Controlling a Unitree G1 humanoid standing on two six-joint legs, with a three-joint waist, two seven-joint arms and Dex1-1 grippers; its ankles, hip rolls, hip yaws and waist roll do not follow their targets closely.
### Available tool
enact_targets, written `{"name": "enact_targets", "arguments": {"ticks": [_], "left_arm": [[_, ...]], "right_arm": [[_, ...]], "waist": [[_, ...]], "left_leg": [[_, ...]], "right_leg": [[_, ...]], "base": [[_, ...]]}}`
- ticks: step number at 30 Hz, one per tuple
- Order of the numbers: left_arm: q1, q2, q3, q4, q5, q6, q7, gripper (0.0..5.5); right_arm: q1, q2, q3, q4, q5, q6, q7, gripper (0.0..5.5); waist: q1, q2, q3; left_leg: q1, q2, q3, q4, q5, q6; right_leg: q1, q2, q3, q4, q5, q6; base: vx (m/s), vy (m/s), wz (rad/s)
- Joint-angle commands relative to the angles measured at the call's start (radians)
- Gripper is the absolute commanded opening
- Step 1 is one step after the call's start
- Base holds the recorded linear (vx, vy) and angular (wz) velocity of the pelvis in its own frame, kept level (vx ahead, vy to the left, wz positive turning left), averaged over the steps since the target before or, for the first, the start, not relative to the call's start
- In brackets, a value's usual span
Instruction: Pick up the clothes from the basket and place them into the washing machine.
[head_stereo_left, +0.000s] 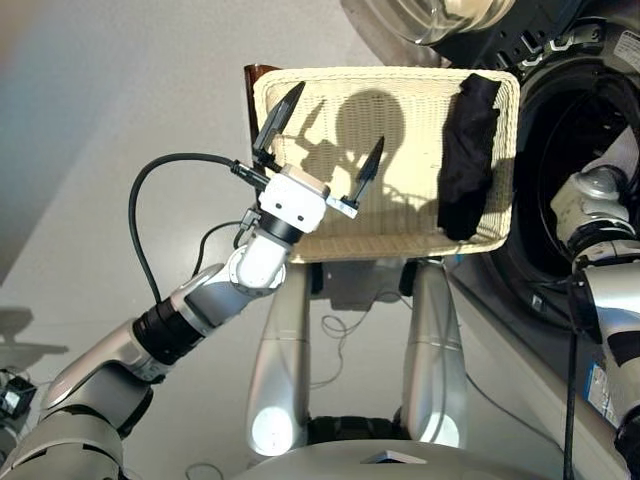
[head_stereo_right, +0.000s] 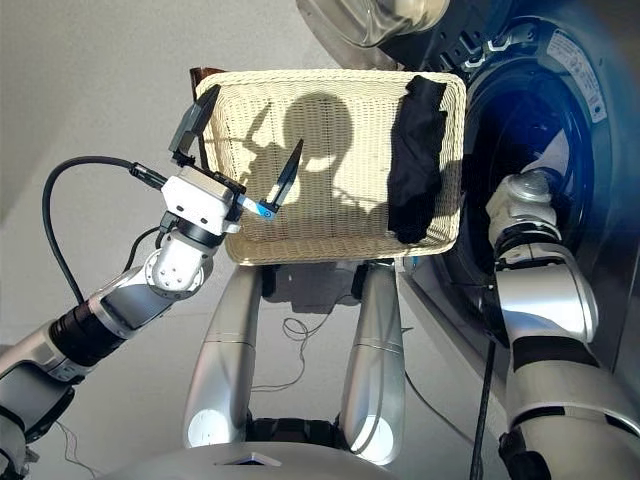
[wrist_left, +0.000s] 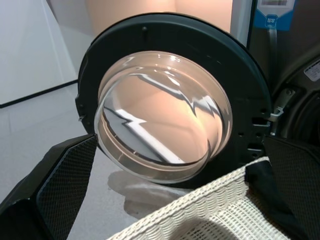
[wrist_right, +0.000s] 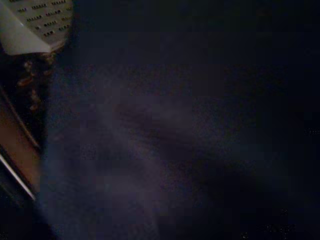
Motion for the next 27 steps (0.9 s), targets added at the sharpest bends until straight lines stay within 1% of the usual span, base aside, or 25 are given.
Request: {"name": "enact_targets", "arguments": {"ticks": [1, 8, 9, 11, 12, 14, 15, 16, 18, 19, 20, 22, 23, 24, 25, 27], "left_arm": [[0.027, -0.014, 0.039, -0.142, 0.019, -0.041, 0.021, 5.5], [0.025, -0.014, 0.045, -0.14, 0.013, -0.042, 0.022, 5.5], [0.021, -0.012, 0.047, -0.14, 0.013, -0.041, 0.022, 5.5], [0.026, -0.014, 0.049, -0.138, 0.012, -0.04, 0.021, 5.5], [0.022, -0.013, 0.051, -0.138, 0.012, -0.04, 0.021, 5.5], [0.029, -0.021, 0.062, -0.136, 0.011, -0.044, 0.023, 5.5], [0.036, -0.022, 0.063, -0.133, 0.011, -0.043, 0.023, 5.5], [0.034, -0.023, 0.066, -0.131, 0.011, -0.041, 0.025, 5.5], [0.039, -0.025, 0.071, -0.129, 0.011, -0.04, 0.023, 5.5], [0.044, -0.027, 0.078, -0.128, 0.011, -0.039, 0.022, 5.5], [0.056, -0.035, 0.092, -0.126, 0.014, -0.039, 0.015, 5.5], [0.068, -0.033, 0.101, -0.126, 0.016, -0.045, 0.002, 5.5], [0.073, -0.036, 0.102, -0.124, 0.018, -0.048, -0.002, 5.5], [0.073, -0.036, 0.101, -0.124, 0.018, -0.048, -0.002, 5.5], [0.08, -0.027, 0.106, -0.121, 0.02, -0.053, -0.009, 5.5], [0.092, -0.019, 0.112, -0.12, 0.022, -0.053, -0.016, 5.5]], "right_arm": [[-0.051, -0.115, 0.022, -0.01, 0.038, -0.05, -0.03, 5.5], [-0.036, -0.091, 0.016, -0.012, 0.07, -0.066, -0.017, 5.5], [-0.041, -0.091, 0.015, -0.013, 0.07, -0.066, -0.018, 5.5], [-0.027, -0.074, 0.019, -0.034, 0.075, -0.079, -0.011, 5.5], [-0.031, -0.074, 0.018, -0.036, 0.074, -0.079, -0.012, 5.5], [0.0, -0.04, 0.016, -0.09, 0.097, -0.112, -0.001, 5.5], [0.019, -0.025, 0.016, -0.109, 0.105, -0.124, 0.005, 5.5], [0.024, -0.01, 0.021, -0.13, 0.103, -0.134, 0.007, 5.5], [0.049, 0.012, 0.026, -0.166, 0.107, -0.145, 0.018, 5.5], [0.077, 0.038, 0.034, -0.222, 0.108, -0.166, 0.026, 5.5], [0.162, 0.081, 0.06, -0.362, 0.109, -0.202, 0.076, 5.5], [0.25, 0.081, 0.118, -0.515, 0.013, -0.206, 0.112, 5.5], [0.288, 0.094, 0.119, -0.567, 0.014, -0.217, 0.134, 5.5], [0.291, 0.094, 0.118, -0.57, 0.014, -0.216, 0.133, 5.5], [0.351, 0.109, 0.134, -0.662, 0.017, -0.232, 0.176, 5.5], [0.414, 0.124, 0.153, -0.769, 0.01, -0.246, 0.215, 5.5]], "waist": [[-0.02, 0.058, -0.016], [-0.023, 0.055, -0.016], [-0.024, 0.055, -0.016], [-0.026, 0.052, -0.016], [-0.027, 0.051, -0.016], [-0.032, 0.045, -0.016], [-0.034, 0.043, -0.016], [-0.035, 0.041, -0.016], [-0.038, 0.038, -0.016], [-0.042, 0.035, -0.016], [-0.051, 0.027, -0.016], [-0.057, 0.017, -0.016], [-0.06, 0.015, -0.016], [-0.059, 0.015, -0.016], [-0.063, 0.013, -0.016], [-0.067, 0.011, -0.016]], "left_leg": [[0.076, 0.021, 0.017, -0.084, 0.041, -0.07], [0.09, 0.02, 0.017, -0.096, 0.041, -0.068], [0.082, 0.019, 0.017, -0.102, 0.053, -0.067], [0.093, 0.021, 0.018, -0.098, 0.042, -0.067], [0.085, 0.02, 0.018, -0.104, 0.054, -0.066], [0.09, 0.021, 0.021, -0.107, 0.051, -0.065], [0.1, 0.022, 0.022, -0.105, 0.043, -0.066], [0.093, 0.021, 0.024, -0.112, 0.055, -0.065], [0.096, 0.021, 0.025, -0.114, 0.054, -0.065], [0.094, 0.023, 0.027, -0.113, 0.055, -0.064], [0.099, 0.024, 0.028, -0.111, 0.047, -0.065], [0.101, 0.026, 0.03, -0.12, 0.054, -0.065], [0.1, 0.025, 0.029, -0.12, 0.055, -0.065], [0.101, 0.025, 0.029, -0.12, 0.055, -0.065], [0.098, 0.026, 0.028, -0.123, 0.058, -0.065], [0.096, 0.027, 0.027, -0.125, 0.062, -0.065]], "right_leg": [[0.053, 0.018, 0.002, 0.095, -0.139, -0.007], [0.069, 0.022, 0.006, 0.077, -0.137, -0.009], [0.062, 0.022, 0.006, 0.071, -0.125, -0.009], [0.073, 0.023, 0.008, 0.074, -0.134, -0.009], [0.066, 0.022, 0.008, 0.068, -0.123, -0.009], [0.07, 0.025, 0.01, 0.063, -0.124, -0.01], [0.079, 0.026, 0.011, 0.065, -0.132, -0.01], [0.072, 0.027, 0.011, 0.057, -0.12, -0.01], [0.074, 0.028, 0.012, 0.057, -0.12, -0.011], [0.072, 0.029, 0.014, 0.056, -0.119, -0.011], [0.077, 0.035, 0.018, 0.057, -0.126, -0.011], [0.074, 0.036, 0.019, 0.05, -0.121, -0.012], [0.075, 0.037, 0.02, 0.049, -0.12, -0.012], [0.076, 0.037, 0.02, 0.049, -0.12, -0.012], [0.073, 0.038, 0.021, 0.046, -0.118, -0.01], [0.071, 0.038, 0.021, 0.045, -0.116, -0.01]], "base": [[0.0, 0.0, 0.0], [0.0, 0.0, 0.0], [0.0, 0.0, 0.0], [0.0, 0.0, 0.0], [0.0, 0.0, 0.0], [0.0, 0.0, 0.0], [0.0, 0.0, 0.0], [0.0, 0.0, 0.0], [0.0, 0.0, 0.0], [0.0, 0.0, 0.0], [0.0, 0.0, 0.0], [0.0, 0.0, 0.0], [0.0, 0.0, 0.0], [0.0, 0.0, 0.0], [0.0, 0.0, 0.0], [0.0, 0.0, 0.0]]}}
